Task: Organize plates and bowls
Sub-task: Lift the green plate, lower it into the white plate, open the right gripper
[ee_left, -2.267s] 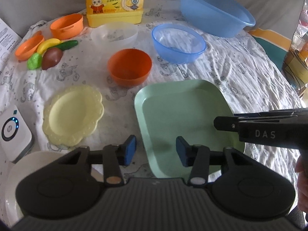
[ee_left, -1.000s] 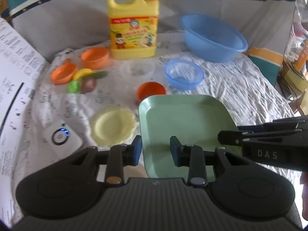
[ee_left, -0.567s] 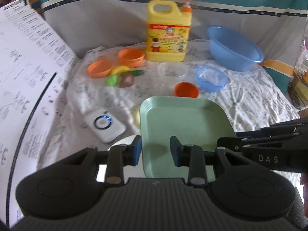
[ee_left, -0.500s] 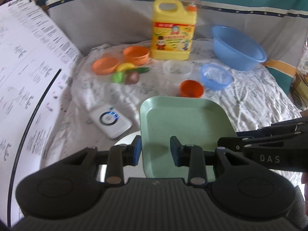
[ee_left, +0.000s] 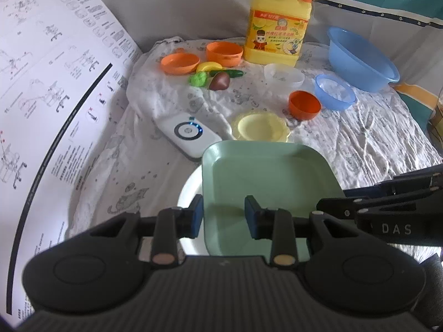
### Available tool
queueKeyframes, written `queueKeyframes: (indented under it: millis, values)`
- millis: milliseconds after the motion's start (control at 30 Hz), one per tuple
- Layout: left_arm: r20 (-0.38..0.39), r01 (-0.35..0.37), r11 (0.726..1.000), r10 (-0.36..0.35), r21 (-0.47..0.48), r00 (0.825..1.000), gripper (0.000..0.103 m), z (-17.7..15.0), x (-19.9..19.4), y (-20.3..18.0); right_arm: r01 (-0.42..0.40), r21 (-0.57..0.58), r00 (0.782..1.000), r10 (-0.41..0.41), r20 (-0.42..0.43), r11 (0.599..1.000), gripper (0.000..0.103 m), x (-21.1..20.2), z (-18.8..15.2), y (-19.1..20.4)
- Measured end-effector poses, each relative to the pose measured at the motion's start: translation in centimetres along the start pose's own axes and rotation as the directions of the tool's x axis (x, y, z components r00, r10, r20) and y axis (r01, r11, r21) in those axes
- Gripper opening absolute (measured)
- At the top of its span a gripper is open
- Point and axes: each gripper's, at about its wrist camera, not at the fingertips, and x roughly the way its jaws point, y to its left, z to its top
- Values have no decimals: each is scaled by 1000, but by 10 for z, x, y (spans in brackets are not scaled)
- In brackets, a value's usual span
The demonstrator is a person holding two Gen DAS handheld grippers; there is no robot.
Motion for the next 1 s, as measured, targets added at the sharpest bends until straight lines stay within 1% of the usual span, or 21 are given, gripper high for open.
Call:
queueKeyframes:
  millis: [333, 633, 867, 933, 967, 1000]
  values:
    - [-58, 11, 1000, -11, -1, 998, 31, -18, 21, 4, 26, -5, 998, -26, -53, 1000, 24, 21, -5, 1]
    - [-82, 22, 1000, -23, -10, 996, 32, -19, 36, 6, 37, -5, 997, -37, -69, 999, 24, 35, -6, -1]
    - [-100, 25, 999, -27, -23, 995, 32, -20, 43, 9, 21, 1, 996, -21, -84, 1000, 25, 43, -4, -4]
    - [-99, 20, 1000, -22, -24, 995, 35, -20, 44, 10, 12, 2, 996, -12, -84, 1000, 26, 44, -4, -4]
    - [-95, 13, 1000, -15, -21, 995, 44, -19, 43, 9, 6, 0, 997, -6, -82, 1000, 28, 43, -3, -4]
    - [-86, 1, 1000, -2, -16, 996, 49, -19, 42, 8, 5, -3, 997, -5, -77, 1000, 34, 42, -3, -4]
